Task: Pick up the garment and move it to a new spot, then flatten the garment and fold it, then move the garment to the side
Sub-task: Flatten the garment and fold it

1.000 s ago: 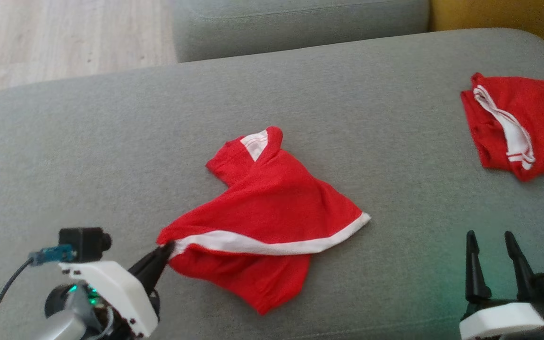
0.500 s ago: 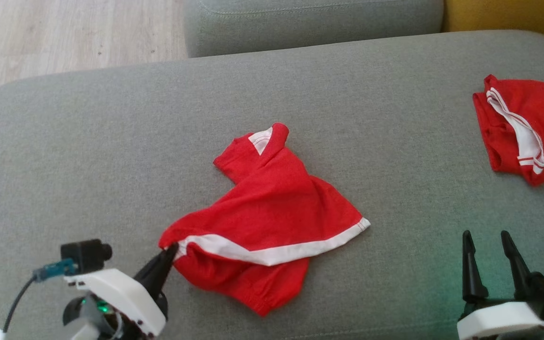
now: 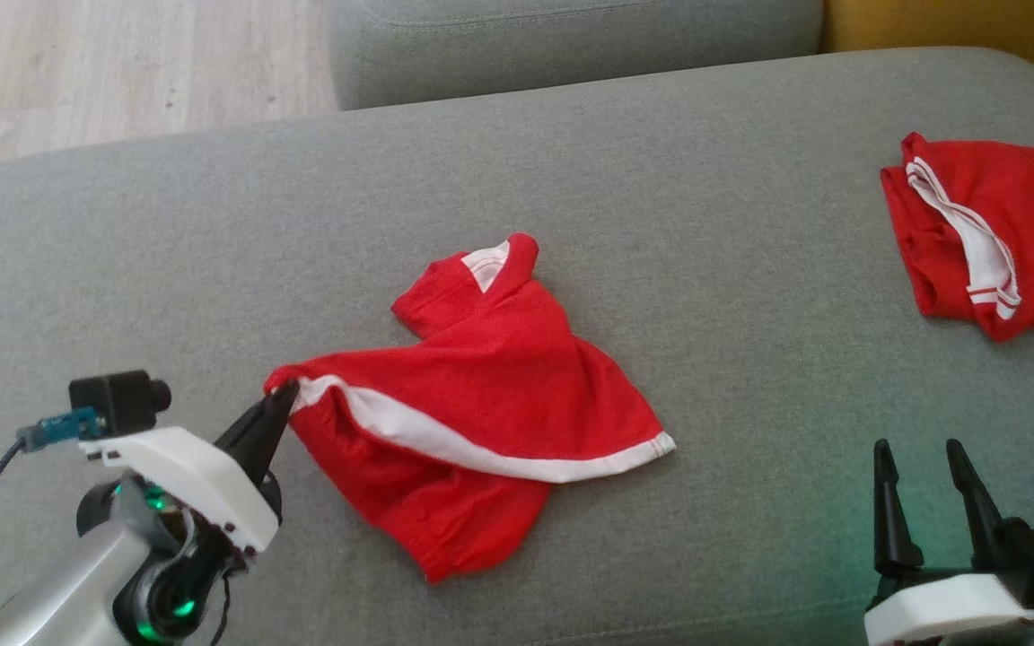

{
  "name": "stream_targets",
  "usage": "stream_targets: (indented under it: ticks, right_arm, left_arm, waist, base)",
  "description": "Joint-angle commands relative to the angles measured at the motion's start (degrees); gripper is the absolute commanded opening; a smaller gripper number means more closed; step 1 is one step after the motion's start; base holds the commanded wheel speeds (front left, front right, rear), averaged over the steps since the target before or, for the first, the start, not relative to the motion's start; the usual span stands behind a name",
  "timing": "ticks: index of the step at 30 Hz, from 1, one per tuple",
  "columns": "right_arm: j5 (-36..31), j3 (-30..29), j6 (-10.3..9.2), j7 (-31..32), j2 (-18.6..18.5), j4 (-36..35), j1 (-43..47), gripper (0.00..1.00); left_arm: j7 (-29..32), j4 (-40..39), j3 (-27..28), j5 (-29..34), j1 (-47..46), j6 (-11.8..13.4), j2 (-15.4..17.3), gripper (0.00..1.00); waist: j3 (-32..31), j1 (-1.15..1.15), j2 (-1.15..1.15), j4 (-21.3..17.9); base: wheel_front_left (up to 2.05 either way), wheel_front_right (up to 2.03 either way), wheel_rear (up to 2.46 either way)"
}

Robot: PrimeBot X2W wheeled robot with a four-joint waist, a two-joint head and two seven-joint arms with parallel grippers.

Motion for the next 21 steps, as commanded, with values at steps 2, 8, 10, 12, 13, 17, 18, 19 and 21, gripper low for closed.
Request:
stream_targets:
  ticks: [2,8,10,12,13,17,18,19,21]
  right_arm:
    - [0.51,1.49,-0.04,-0.63,-0.49,-1.41,-2.3,1.0]
    - [0.94,1.36,-0.04,-0.63,-0.49,-1.37,-2.09,1.0]
    - [0.99,1.24,-0.04,-0.63,-0.49,-1.39,-1.97,1.0]
    - [0.97,1.04,-0.04,-0.63,-0.49,-1.38,-1.84,1.0]
    - [0.91,0.95,-0.04,-0.63,-0.49,-1.4,-1.81,1.0]
    - [0.24,0.34,-0.04,-0.63,-0.49,-2.02,-1.79,1.0]
    - [0.02,0.21,-0.04,-0.63,-0.49,-2.26,-1.8,1.0]
    - [-0.18,0.04,-0.04,-0.63,-0.49,-2.45,-1.76,1.0]
    - [-0.61,-0.35,-0.04,-0.63,-0.49,-2.86,-1.64,1.0]
  left_arm:
    - [0.92,-0.13,2.51,-0.69,-2.2,-0.3,2.43,0.27]
    - [2.07,1.19,1.38,-1.01,-0.08,0.75,2.72,1.0]
    - [0.73,1.21,1.5,0.04,0.49,2.18,3.07,1.0]
    - [-1.06,0.62,1.95,0.71,1.39,3.78,3.13,1.0]
    - [-1.9,0.03,2.14,0.99,2.01,4.6,3.18,1.0]
    - [-5.09,-3.25,2.51,3.01,4.48,9.19,3.54,1.0]
    - [-5.96,-4.1,2.8,3.5,5.04,10.23,3.55,1.0]
    - [-6.87,-4.96,3.23,4.06,5.56,11.18,3.43,1.0]
    - [-8.37,-6.66,4.04,5.93,6.33,12.87,2.94,1.0]
  waist:
    - [0.13,0.0,0.0,-0.51]
    - [0.39,0.0,0.0,-1.02]
    - [0.37,0.0,0.0,-0.95]
    - [0.18,0.0,0.0,-0.77]
    - [0.07,0.0,0.0,-0.65]
    - [-0.2,0.0,0.0,0.4]
    - [-0.32,0.0,0.0,0.73]
    - [-0.51,0.0,0.0,1.13]
    - [-0.91,0.0,0.0,2.09]
  base:
    - [0.0,0.0,0.0]
    - [0.0,0.0,0.0]
    - [0.0,0.0,0.0]
    - [0.0,0.0,0.0]
    - [0.0,0.0,0.0]
    - [0.0,0.0,0.0]
    - [0.0,0.0,0.0]
    - [0.0,0.0,0.0]
    - [0.0,0.0,0.0]
